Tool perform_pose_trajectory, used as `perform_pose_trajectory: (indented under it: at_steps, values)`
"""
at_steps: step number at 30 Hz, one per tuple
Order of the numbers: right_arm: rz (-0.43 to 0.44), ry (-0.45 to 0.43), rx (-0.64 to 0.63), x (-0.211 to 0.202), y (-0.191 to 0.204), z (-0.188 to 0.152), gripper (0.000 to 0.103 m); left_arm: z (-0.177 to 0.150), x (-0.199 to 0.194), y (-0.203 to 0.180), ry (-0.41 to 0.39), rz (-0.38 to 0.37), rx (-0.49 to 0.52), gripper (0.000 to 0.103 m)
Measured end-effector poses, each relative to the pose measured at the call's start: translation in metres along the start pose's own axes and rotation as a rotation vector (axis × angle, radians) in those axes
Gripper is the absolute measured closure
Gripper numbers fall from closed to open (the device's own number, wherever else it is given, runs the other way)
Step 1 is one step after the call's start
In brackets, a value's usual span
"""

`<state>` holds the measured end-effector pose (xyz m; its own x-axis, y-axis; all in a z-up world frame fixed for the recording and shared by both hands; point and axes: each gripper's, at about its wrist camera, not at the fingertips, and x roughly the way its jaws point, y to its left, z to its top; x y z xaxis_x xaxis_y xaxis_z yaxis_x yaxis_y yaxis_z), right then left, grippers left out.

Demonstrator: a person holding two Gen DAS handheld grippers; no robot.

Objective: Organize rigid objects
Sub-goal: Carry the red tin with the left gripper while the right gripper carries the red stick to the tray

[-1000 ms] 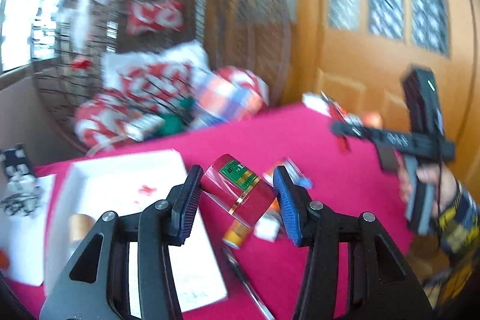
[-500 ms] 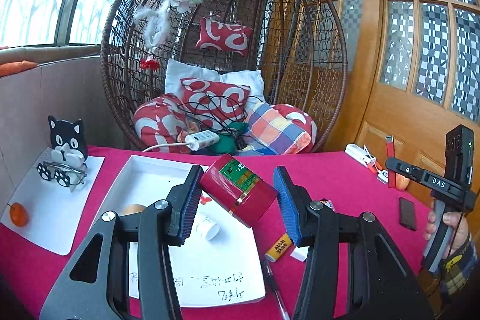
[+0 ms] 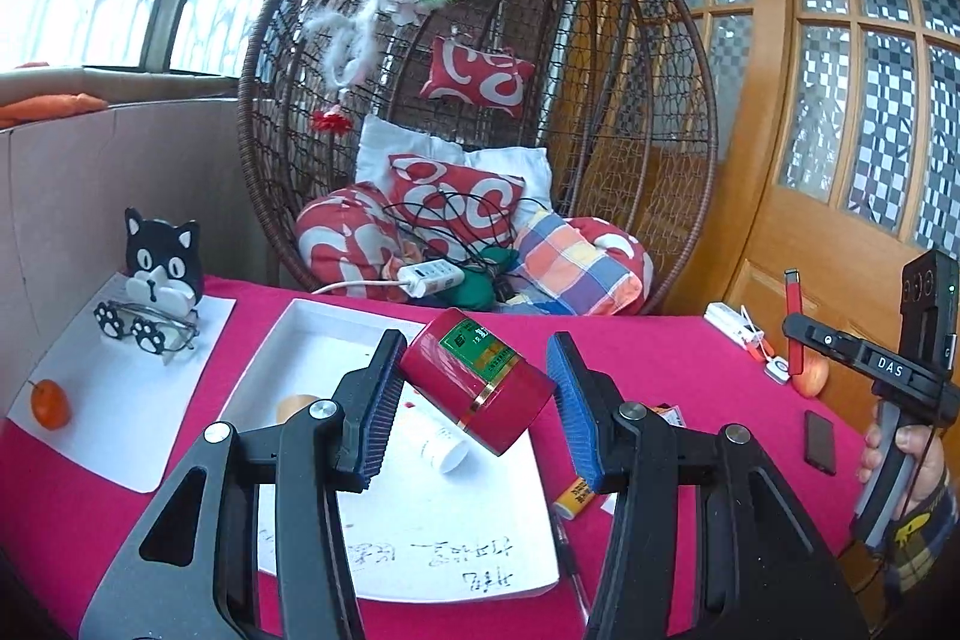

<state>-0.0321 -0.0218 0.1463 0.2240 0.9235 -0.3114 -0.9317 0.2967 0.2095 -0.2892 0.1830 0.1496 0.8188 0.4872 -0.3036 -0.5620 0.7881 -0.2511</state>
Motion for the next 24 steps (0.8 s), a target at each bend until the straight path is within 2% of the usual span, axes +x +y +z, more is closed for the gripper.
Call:
perform_pose_trajectory:
  at_steps: [19, 24]
  values:
    - [0.081, 0.069, -0.091, 0.041, 0.048, 0.009, 0.086, -0.006, -0.018, 0.045, -0.022, 0.068, -0.077, 0.055]
    - [0.121, 0.105, -0.117, 0.064, 0.063, 0.012, 0.086, 0.001, -0.009, 0.054, 0.001, 0.082, -0.066, 0.055]
